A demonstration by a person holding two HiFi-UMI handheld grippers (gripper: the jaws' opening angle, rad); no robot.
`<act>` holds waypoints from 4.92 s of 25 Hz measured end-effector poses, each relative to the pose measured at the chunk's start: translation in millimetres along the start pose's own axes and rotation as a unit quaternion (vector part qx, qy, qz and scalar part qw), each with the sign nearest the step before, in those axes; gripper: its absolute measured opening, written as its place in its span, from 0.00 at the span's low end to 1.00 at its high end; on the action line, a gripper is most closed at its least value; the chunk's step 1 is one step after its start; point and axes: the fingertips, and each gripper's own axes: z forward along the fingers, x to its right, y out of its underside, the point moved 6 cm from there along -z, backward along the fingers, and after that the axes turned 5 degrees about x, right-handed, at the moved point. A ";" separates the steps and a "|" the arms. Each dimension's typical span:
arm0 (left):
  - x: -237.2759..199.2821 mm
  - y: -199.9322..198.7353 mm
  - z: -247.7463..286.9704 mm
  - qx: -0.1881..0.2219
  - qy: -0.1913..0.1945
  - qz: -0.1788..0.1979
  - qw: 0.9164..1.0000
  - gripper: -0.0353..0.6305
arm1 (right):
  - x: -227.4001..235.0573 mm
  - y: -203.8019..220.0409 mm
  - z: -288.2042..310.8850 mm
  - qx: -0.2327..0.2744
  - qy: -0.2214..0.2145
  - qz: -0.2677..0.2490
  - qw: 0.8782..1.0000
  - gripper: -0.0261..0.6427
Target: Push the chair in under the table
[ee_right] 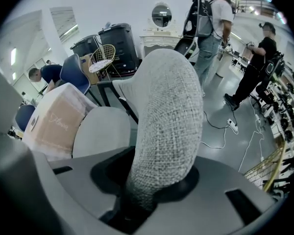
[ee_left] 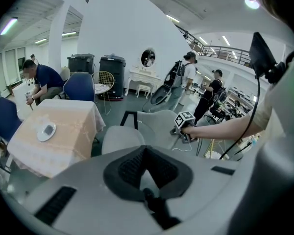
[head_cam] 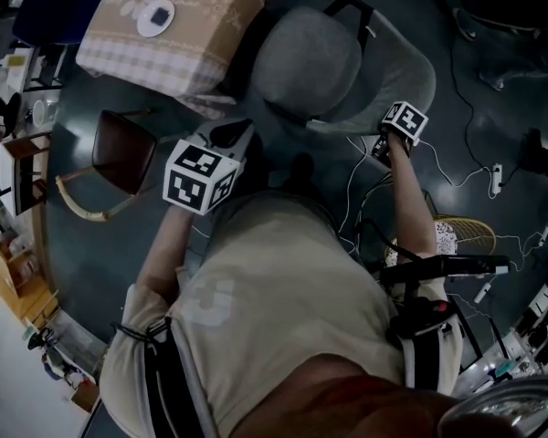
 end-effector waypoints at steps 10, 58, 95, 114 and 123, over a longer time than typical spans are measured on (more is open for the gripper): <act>-5.3 7.2 -5.4 0.000 -0.010 -0.017 1.000 0.06 | -12.8 -6.0 1.1 0.000 -0.004 -0.002 1.000 0.22; -34.6 28.1 -14.3 -0.002 -0.038 -0.054 0.998 0.06 | -80.2 -17.2 24.2 -0.015 -0.046 -0.059 0.997 0.25; -64.6 57.1 -41.7 0.005 -0.062 -0.096 0.993 0.06 | -139.4 -24.9 27.0 -0.014 -0.057 -0.085 0.995 0.26; -79.3 71.3 -51.4 0.001 -0.061 -0.104 0.993 0.06 | -170.1 -26.6 30.6 -0.011 -0.059 -0.087 0.994 0.27; -90.6 79.4 -53.4 0.001 -0.060 -0.113 0.992 0.06 | -176.5 -27.0 32.6 -0.014 -0.056 -0.084 0.995 0.26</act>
